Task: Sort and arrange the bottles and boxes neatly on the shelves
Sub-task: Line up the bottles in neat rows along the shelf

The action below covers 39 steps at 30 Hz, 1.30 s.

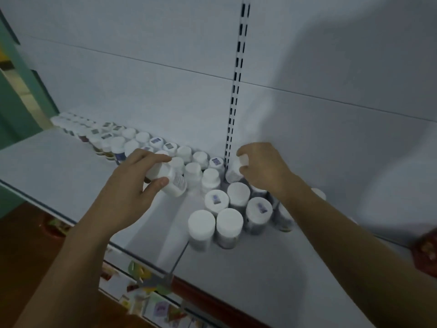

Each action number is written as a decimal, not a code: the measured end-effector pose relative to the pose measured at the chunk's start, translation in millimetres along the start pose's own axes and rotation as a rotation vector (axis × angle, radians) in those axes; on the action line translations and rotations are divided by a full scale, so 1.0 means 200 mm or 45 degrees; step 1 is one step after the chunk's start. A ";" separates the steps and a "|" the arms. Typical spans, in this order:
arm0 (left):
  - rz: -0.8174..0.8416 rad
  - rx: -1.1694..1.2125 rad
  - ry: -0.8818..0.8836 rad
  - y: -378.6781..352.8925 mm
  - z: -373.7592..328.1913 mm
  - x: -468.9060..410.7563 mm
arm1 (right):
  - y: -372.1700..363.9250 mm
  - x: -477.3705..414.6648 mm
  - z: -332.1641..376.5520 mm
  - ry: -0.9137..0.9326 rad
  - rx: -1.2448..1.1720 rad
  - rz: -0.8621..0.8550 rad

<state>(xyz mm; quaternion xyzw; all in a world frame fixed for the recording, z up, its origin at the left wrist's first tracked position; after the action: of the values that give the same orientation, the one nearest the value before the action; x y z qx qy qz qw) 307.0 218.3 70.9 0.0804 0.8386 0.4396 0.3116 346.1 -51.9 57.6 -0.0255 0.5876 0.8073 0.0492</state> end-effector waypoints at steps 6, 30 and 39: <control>0.141 0.098 -0.061 -0.05 0.16 -0.07 | -0.13 -0.07 0.02 -0.194 -0.078 -0.029; 0.598 0.066 -0.439 -0.61 -0.35 -0.47 | -0.08 0.37 -0.28 -0.353 0.061 0.058; 0.614 -0.161 -0.430 -0.62 -0.34 -0.46 | -0.04 0.55 -0.05 -0.039 -0.146 -0.163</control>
<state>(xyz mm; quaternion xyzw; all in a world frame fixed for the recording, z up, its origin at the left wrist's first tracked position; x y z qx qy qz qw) 356.3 60.2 43.6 0.3297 0.7025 0.5328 0.3375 237.7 -53.2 37.1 -0.0535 0.5368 0.8350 0.1082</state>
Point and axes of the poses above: each hand's wrist, its own x-axis away from the middle knuckle, its own y-axis out of the back of the hand, z = x × y, the point moved 9 cm from there along -x, towards the middle knuckle, and after that the axes turned 4 degrees about -y, right-handed, at the moved point
